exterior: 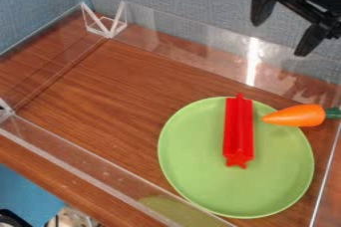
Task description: Put the carrot on the right side
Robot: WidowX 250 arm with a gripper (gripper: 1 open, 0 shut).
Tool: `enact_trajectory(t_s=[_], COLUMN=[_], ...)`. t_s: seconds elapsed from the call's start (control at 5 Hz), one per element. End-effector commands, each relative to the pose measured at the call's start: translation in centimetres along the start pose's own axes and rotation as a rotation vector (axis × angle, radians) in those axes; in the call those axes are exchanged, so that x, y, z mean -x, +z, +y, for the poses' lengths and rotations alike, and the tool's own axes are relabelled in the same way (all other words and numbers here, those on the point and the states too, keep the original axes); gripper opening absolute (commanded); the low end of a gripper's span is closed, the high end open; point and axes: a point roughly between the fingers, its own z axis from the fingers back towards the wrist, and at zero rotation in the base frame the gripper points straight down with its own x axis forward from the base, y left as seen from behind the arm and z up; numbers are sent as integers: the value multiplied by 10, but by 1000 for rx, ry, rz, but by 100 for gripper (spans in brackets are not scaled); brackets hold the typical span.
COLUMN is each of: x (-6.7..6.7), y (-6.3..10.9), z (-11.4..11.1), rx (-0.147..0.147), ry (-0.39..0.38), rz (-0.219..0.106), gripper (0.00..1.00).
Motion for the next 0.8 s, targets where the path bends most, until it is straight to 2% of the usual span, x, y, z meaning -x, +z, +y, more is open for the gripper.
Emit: enact_trajectory(t_s=[0.0,0.4,0.6], x=[2,-3,-6], y=[19,26,28], z=[6,-6,-5], rx=[10,51,54], ry=[82,25,44], rz=[-63,-73,-70], gripper=[100,100,100])
